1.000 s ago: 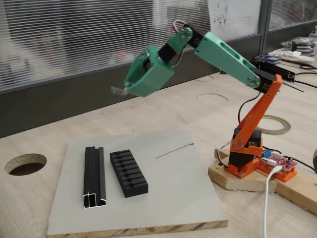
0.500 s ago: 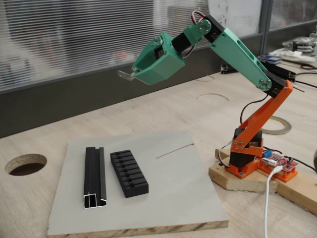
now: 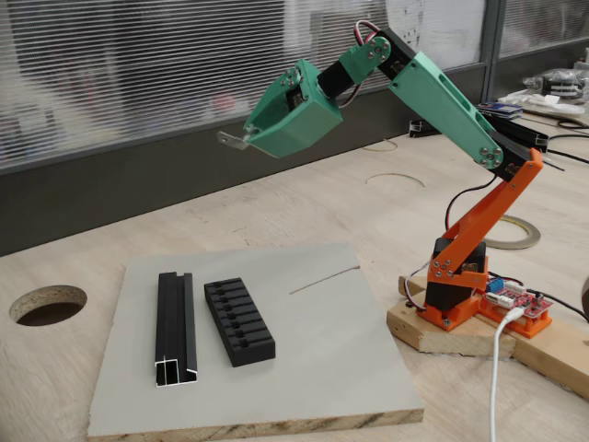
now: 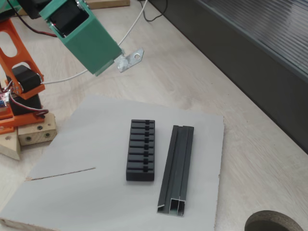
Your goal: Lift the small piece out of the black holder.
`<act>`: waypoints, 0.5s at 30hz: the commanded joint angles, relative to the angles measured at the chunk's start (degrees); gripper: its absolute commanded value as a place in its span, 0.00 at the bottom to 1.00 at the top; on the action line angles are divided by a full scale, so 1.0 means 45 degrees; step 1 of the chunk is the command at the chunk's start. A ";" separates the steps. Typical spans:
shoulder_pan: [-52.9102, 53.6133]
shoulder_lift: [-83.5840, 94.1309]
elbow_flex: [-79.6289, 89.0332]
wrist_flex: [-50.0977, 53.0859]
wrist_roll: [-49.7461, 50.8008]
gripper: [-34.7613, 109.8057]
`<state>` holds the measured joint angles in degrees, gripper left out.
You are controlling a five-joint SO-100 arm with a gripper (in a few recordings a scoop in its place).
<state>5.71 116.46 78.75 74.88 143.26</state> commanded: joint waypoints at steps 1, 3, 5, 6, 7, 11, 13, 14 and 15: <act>0.0176 0.0312 -0.0117 0.0117 0.0059 0.25; 0.0195 0.0215 -0.0117 0.0117 0.0059 0.25; 0.0176 0.0137 -0.0117 0.0117 0.0059 0.25; 0.0137 0.0137 -0.0117 0.0117 0.0098 0.25; 0.0098 0.0117 -0.0117 0.0117 0.0117 0.25; 0.0059 0.0117 -0.0117 0.0117 0.0137 0.25; 0.0039 0.0117 -0.0117 0.0117 0.0137 0.25; 0.0039 0.0117 -0.0117 0.0117 0.0137 0.25; 0.0039 0.0117 -0.0117 0.0117 0.0137 0.25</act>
<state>5.36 115.93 78.75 74.88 143.26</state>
